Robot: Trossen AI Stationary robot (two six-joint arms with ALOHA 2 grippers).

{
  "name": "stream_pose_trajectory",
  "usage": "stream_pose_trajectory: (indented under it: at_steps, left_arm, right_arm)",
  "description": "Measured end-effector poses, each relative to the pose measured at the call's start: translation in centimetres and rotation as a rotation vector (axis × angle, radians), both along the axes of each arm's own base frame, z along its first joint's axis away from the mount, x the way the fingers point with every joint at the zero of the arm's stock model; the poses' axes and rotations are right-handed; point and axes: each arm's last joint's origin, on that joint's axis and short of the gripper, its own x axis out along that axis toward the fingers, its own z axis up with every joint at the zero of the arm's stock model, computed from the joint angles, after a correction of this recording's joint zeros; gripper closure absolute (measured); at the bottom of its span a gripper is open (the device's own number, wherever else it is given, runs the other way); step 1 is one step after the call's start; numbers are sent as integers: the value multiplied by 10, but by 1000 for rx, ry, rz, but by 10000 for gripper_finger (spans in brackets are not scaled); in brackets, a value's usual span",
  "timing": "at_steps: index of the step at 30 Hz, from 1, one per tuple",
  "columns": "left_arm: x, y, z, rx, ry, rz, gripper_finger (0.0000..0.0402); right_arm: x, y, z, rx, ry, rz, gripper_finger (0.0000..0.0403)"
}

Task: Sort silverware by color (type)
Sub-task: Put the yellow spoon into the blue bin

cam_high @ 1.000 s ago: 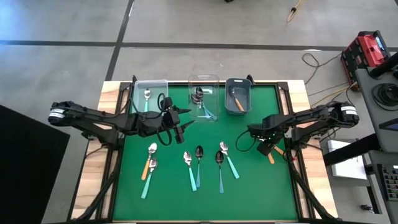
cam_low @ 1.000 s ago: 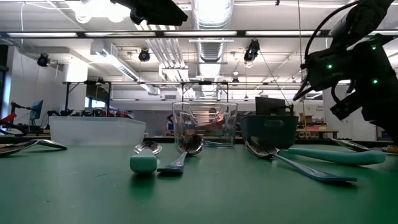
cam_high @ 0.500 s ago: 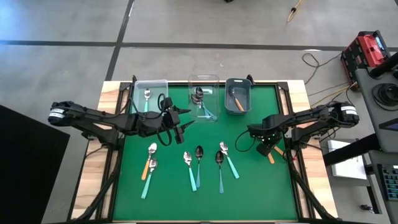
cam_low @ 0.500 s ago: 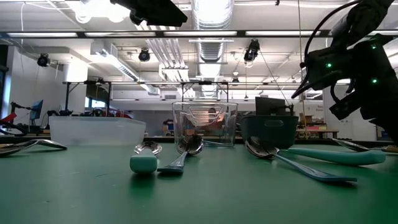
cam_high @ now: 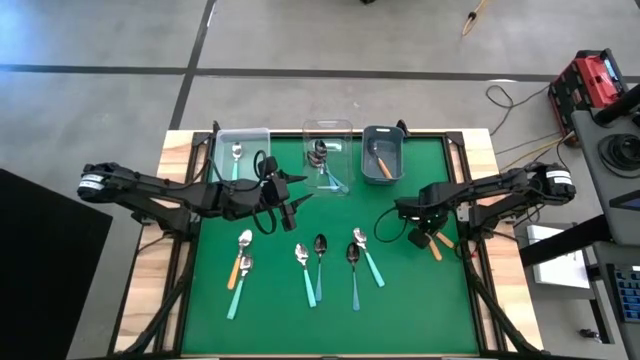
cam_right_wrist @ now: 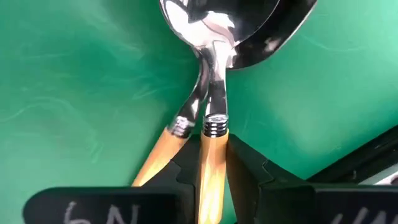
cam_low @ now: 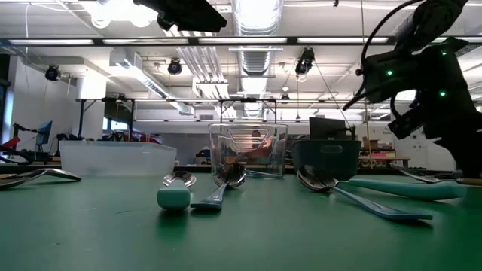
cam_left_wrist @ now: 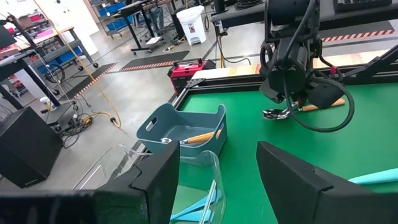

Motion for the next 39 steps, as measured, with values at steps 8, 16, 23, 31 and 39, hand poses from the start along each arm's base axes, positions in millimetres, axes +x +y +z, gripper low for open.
stream_pose_trajectory:
  at_steps: [8,16,23,31,39]
  left_arm:
    - [0,0,0,0,0,0,205]
    - [0,0,-1,37,19,-7,205]
    - [0,1,-1,94,45,-3,205]
    - [0,5,0,166,78,-6,205]
    - [-3,10,10,263,94,174,205]
  right_arm:
    - [8,-1,15,1,-7,11,363]
    - [28,-3,41,-5,-118,48,363]
    - [50,-6,74,-45,-256,59,361]
    - [77,-10,116,-116,-491,114,362]
    - [101,-14,151,-221,-739,173,363]
